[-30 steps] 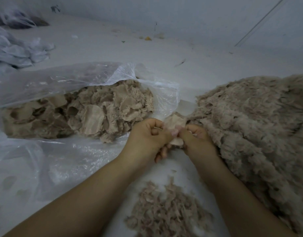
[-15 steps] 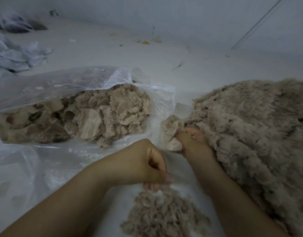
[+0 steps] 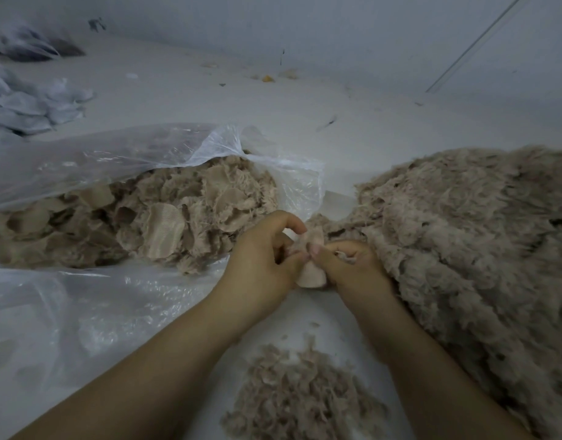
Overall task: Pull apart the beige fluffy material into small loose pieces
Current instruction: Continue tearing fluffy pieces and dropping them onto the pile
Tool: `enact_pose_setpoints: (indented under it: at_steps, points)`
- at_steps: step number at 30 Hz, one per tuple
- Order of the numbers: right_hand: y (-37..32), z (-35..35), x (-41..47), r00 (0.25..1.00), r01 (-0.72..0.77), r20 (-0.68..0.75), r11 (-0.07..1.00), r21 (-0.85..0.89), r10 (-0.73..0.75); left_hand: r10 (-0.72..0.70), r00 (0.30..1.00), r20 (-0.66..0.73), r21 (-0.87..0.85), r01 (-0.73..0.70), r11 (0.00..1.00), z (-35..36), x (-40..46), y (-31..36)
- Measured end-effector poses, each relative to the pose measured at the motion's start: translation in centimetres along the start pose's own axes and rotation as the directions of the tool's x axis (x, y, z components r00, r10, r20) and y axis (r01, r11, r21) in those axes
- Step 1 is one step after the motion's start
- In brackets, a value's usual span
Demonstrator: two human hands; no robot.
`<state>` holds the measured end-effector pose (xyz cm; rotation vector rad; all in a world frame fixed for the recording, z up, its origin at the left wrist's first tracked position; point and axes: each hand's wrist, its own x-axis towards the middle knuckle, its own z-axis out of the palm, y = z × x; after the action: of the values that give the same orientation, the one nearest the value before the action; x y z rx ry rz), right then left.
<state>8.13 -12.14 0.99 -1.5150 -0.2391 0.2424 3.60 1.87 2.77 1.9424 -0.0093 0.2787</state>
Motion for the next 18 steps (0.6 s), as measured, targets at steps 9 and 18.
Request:
enact_pose_setpoints:
  at_steps: [9, 18]
  points:
    - [1.3, -0.1, 0.7, 0.973, -0.113, -0.212, 0.990, -0.086, 0.093, 0.354, 0.865, -0.356, 0.597, -0.081, 0.798, -4.9, 2.8, 0.2]
    - [0.9, 0.1, 0.6, 0.967, -0.086, -0.242, 0.996, -0.022, 0.078, 0.157, 0.969, -0.192, 0.872, 0.095, 0.480, -5.2, 3.2, -0.4]
